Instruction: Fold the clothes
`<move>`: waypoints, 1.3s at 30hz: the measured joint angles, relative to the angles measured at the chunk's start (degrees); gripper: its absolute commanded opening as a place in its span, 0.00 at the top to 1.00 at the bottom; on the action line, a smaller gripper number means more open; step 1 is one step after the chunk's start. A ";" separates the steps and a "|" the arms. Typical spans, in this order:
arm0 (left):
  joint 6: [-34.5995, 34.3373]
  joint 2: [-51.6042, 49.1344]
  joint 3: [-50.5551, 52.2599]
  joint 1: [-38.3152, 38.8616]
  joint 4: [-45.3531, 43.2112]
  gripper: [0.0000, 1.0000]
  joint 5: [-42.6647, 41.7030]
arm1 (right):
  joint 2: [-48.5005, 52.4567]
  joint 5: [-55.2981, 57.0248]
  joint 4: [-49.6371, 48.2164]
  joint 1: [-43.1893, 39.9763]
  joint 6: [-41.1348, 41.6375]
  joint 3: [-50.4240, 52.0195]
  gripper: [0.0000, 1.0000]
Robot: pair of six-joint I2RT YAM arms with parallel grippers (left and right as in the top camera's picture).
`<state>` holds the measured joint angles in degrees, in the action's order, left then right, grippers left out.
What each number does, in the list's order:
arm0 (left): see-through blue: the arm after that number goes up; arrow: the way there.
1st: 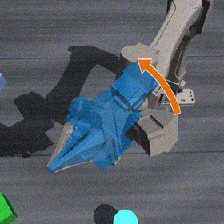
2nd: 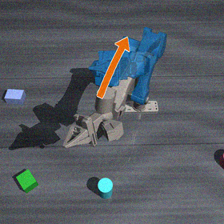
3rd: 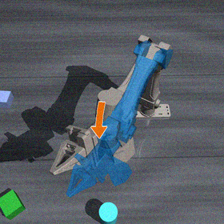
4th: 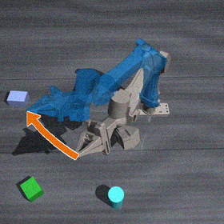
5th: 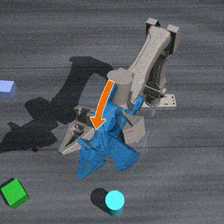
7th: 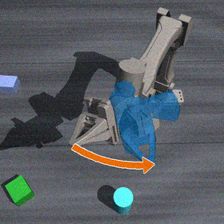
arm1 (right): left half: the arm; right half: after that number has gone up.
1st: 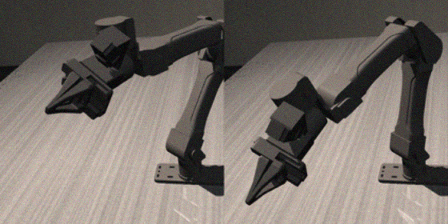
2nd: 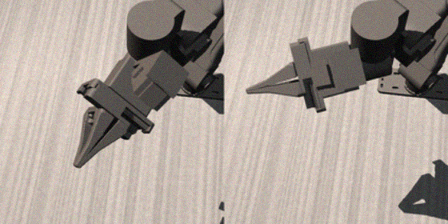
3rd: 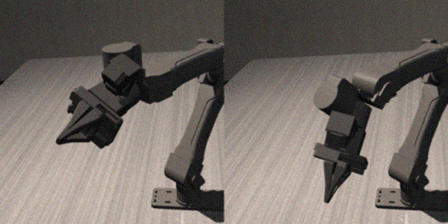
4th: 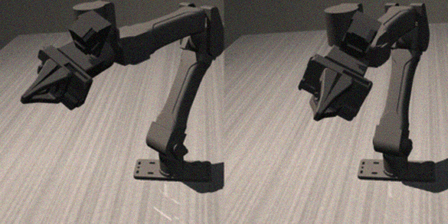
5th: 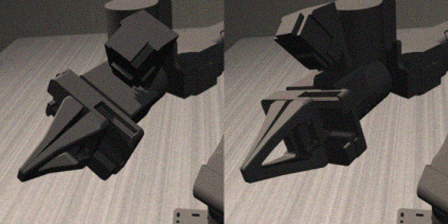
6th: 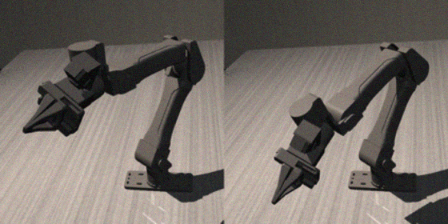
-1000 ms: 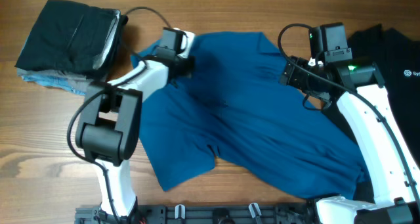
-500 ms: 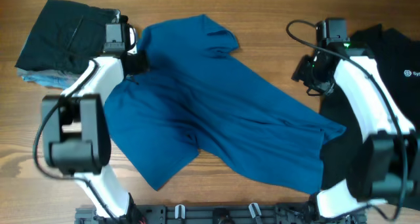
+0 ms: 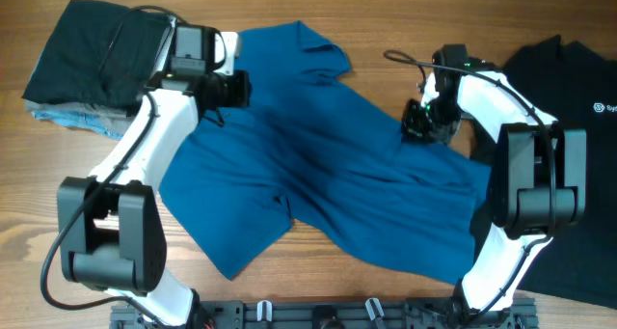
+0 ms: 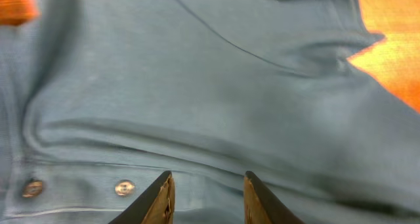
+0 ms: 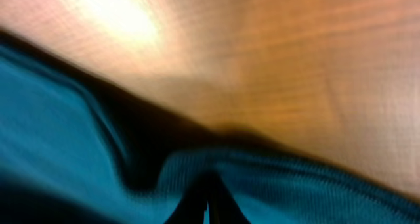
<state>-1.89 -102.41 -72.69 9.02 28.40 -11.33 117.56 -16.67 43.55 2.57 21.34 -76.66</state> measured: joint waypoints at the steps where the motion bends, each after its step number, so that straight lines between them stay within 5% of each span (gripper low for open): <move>1: 0.26 0.00 0.00 0.70 0.09 0.60 0.17 | 0.33 0.48 -5.84 0.13 2.29 -0.11 0.96; 5: 0.83 -0.02 0.00 2.91 0.07 0.50 0.70 | 3.10 4.07 -25.99 0.17 7.67 -0.39 0.94; 6: 0.94 -0.04 0.00 3.41 -0.11 0.46 0.76 | 3.54 4.76 -29.16 0.13 7.98 -0.42 0.87; 10: 1.20 -1.49 0.00 5.29 -1.60 0.48 0.98 | 3.02 5.20 -26.47 -0.02 1.18 -1.49 0.66; 14: 1.38 -6.25 -0.02 7.13 -7.50 0.65 0.98 | -2.97 5.38 -16.85 -1.73 -4.00 -1.62 0.66; 17: 2.10 -10.97 0.00 8.07 -11.72 0.67 0.74 | -8.68 6.67 -9.86 -5.22 -3.28 -2.29 0.80; 22: 3.32 -16.68 -0.02 9.09 -17.18 0.88 -0.31 | -7.78 8.26 -6.27 -13.22 -1.05 -2.34 0.89; 35: -7.96 -16.92 -1.20 -0.24 -15.08 0.82 5.77 | 1.49 16.83 -6.10 -16.98 5.53 -3.43 0.95; 39: -8.20 -16.06 -1.11 -0.26 -13.51 0.67 5.97 | 1.49 18.32 -3.89 -30.73 2.67 -4.17 0.73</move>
<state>-10.09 -118.48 -73.80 8.75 14.90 -5.37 119.04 1.65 39.66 -28.16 24.01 -80.84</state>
